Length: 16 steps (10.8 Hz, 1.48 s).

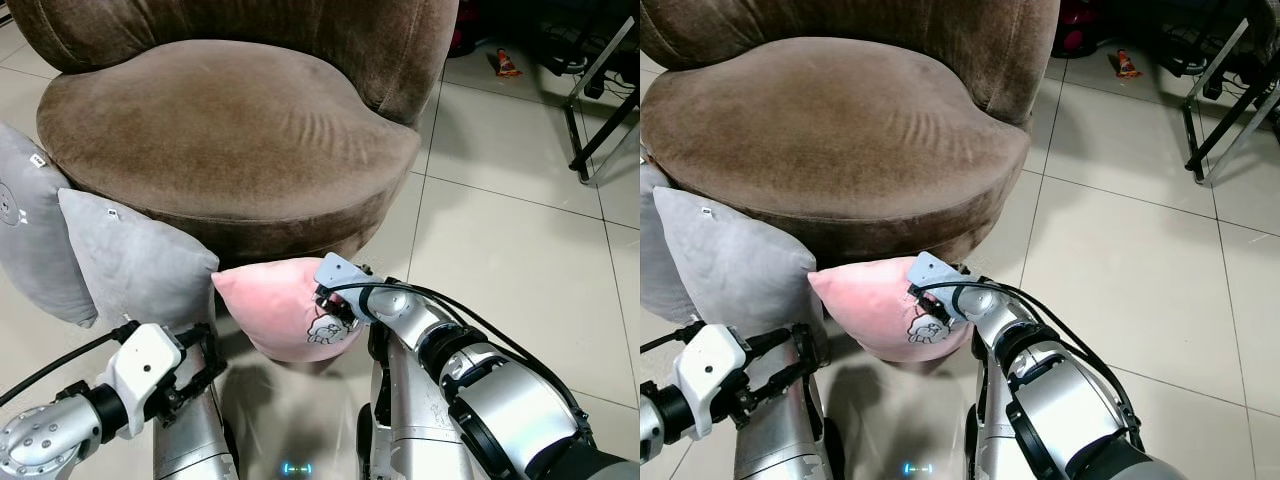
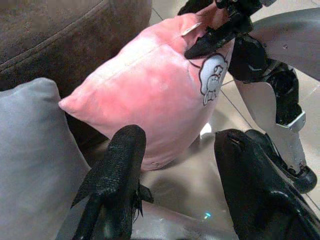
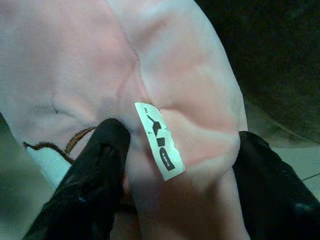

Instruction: Move the pillow to the sofa from floor

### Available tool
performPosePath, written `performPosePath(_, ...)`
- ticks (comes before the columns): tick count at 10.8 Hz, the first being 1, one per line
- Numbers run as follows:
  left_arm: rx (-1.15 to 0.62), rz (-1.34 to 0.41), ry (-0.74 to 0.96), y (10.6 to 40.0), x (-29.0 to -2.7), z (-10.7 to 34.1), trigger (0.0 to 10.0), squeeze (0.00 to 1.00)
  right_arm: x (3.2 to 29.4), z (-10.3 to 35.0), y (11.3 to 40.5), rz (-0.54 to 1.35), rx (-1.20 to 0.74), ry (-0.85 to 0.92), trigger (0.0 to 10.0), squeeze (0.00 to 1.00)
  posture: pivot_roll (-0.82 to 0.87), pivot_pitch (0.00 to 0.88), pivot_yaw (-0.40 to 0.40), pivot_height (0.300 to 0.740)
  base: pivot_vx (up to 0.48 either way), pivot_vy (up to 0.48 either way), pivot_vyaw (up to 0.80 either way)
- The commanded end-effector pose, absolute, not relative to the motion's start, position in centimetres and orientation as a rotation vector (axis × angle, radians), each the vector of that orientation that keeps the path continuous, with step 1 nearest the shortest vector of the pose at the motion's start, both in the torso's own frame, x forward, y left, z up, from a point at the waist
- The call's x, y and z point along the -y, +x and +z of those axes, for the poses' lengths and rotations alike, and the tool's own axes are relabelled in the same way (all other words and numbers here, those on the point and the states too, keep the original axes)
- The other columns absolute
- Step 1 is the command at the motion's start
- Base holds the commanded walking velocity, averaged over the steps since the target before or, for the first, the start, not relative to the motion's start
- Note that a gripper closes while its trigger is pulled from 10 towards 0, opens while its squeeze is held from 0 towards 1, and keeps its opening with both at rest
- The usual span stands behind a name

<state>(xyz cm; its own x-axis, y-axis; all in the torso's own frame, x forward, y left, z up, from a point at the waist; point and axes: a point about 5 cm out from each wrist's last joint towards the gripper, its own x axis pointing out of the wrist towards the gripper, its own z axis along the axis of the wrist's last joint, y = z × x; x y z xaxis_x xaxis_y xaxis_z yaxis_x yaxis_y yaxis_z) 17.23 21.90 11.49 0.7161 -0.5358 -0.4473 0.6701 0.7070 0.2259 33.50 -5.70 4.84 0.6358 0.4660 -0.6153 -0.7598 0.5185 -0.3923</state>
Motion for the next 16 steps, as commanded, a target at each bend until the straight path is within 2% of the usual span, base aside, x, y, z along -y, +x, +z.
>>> performPosePath(1, -0.380, -0.715, 0.386, 17.0, -21.7, 11.4, 10.0, 0.00, 5.9, 4.1, 33.0, 0.776, -0.513, -0.691, 0.0, 0.00, 0.05, 0.162, -0.062, 0.448, 0.000, 0.000, 0.00)
performPosePath(11, -0.382, -0.772, 0.348, 17.6, -21.0, 10.6, 10.0, 0.00, 5.9, 3.3, 32.4, 0.784, -0.525, -0.710, 0.0, 0.00, 0.05, 0.098, -0.049, 0.448, 0.000, 0.000, 0.00)
performPosePath(14, -0.348, -0.729, 0.348, 18.5, -20.9, 10.5, 10.0, 0.00, 5.6, 2.7, 31.8, 0.792, -0.517, -0.712, 0.0, 0.00, 0.06, 0.027, -0.075, 0.448, 0.000, 0.000, 0.00)
performPosePath(16, -0.292, -0.626, 0.326, 19.2, -20.8, 10.4, 10.0, 0.00, 6.3, 2.8, 32.0, 0.719, -0.470, -0.606, 0.0, 0.00, 0.06, 0.000, -0.094, 0.448, 0.000, 0.000, 0.00)
